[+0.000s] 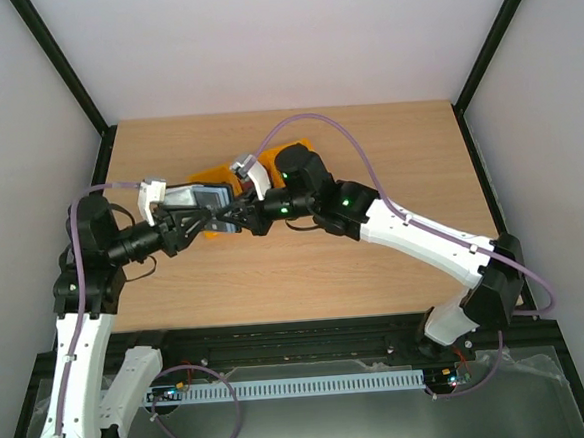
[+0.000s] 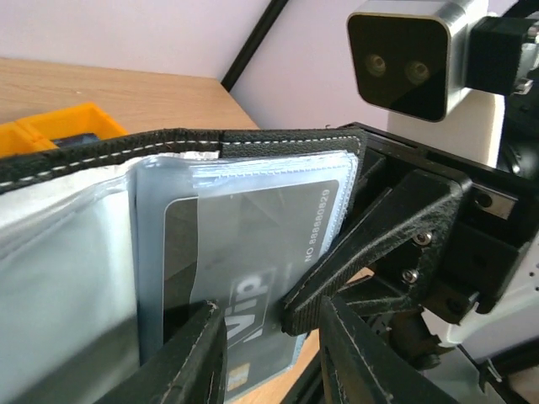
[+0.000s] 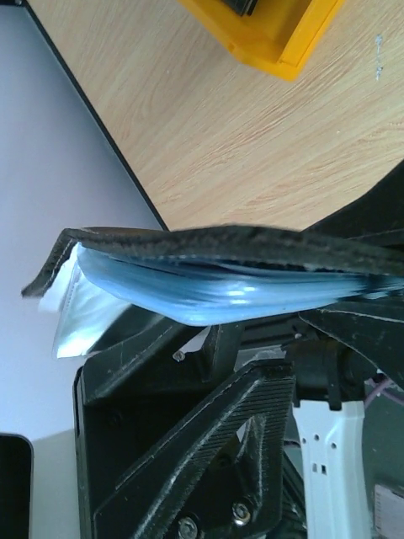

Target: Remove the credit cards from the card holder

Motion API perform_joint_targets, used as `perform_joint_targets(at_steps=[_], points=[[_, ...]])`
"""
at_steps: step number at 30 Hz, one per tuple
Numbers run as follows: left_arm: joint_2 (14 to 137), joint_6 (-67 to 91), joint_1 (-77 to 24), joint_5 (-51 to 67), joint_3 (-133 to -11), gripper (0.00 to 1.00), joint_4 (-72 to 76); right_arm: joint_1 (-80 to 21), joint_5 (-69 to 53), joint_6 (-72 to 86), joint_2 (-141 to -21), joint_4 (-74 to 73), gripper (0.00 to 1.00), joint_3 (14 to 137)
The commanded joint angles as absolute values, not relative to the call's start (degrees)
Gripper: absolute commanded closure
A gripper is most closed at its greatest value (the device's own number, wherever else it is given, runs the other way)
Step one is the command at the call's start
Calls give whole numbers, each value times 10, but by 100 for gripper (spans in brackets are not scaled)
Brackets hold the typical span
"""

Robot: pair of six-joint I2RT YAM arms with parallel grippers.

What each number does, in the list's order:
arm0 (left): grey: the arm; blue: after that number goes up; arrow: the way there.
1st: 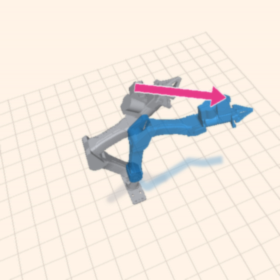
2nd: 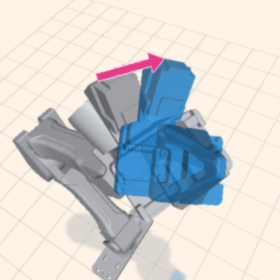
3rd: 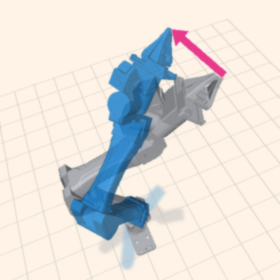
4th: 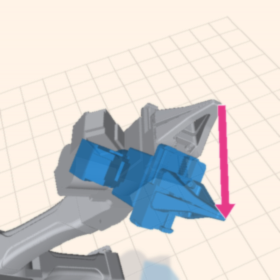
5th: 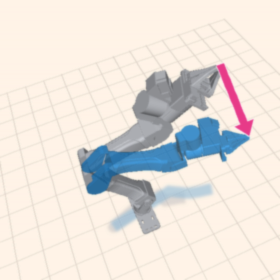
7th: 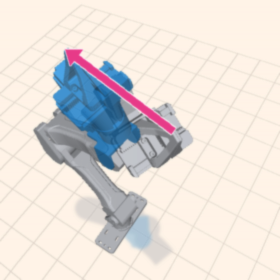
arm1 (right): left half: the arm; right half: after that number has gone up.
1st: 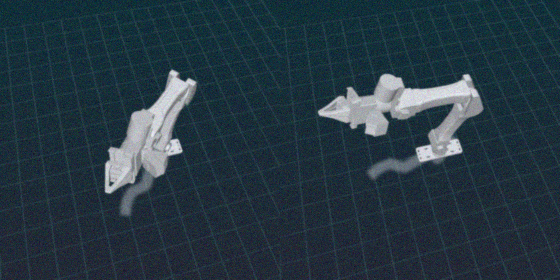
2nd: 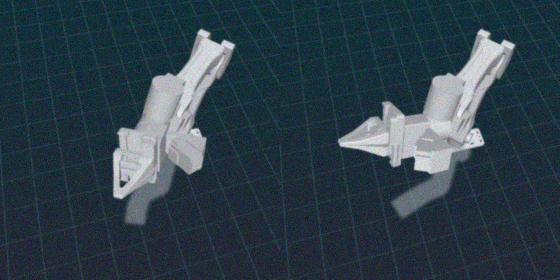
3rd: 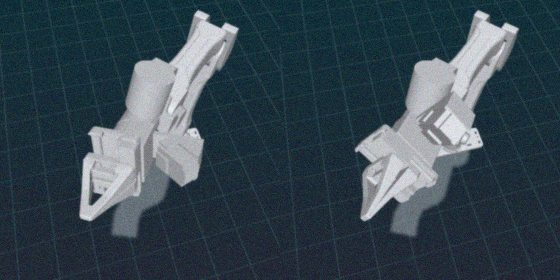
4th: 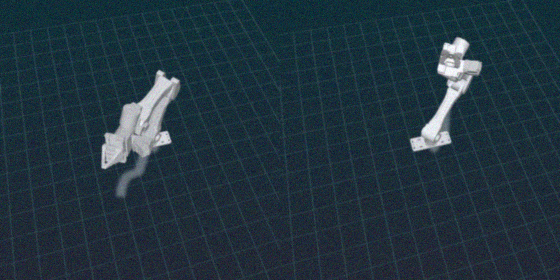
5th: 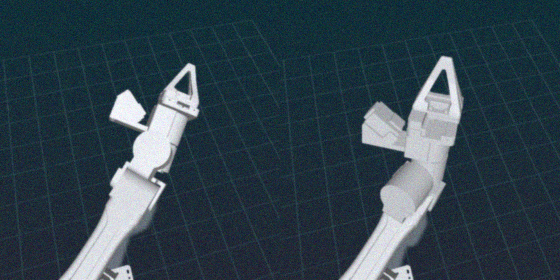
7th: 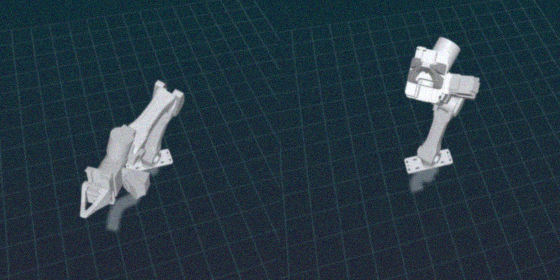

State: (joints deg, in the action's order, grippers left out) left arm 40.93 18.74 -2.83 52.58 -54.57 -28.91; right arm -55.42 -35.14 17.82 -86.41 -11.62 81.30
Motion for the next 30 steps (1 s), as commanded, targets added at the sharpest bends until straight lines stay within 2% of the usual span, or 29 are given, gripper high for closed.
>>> perform_joint_targets(at_steps=[1,11,18,22,26,30], points=[[407,214,-26,559,-548,66,-263,-557,-461,142,-816,-62,98,813],[402,210,-20,576,-548,68,-267,-530,-538,154,-759,3,98,763],[402,272,-29,602,-522,72,-200,-530,-582,215,-778,82,98,745],[405,281,-40,630,-529,78,-184,-530,-583,232,-792,109,98,744],[406,273,-46,660,-531,90,-184,-530,-574,244,-807,124,98,752],[405,270,-50,699,-540,94,-179,-530,-565,245,-821,120,98,760]])
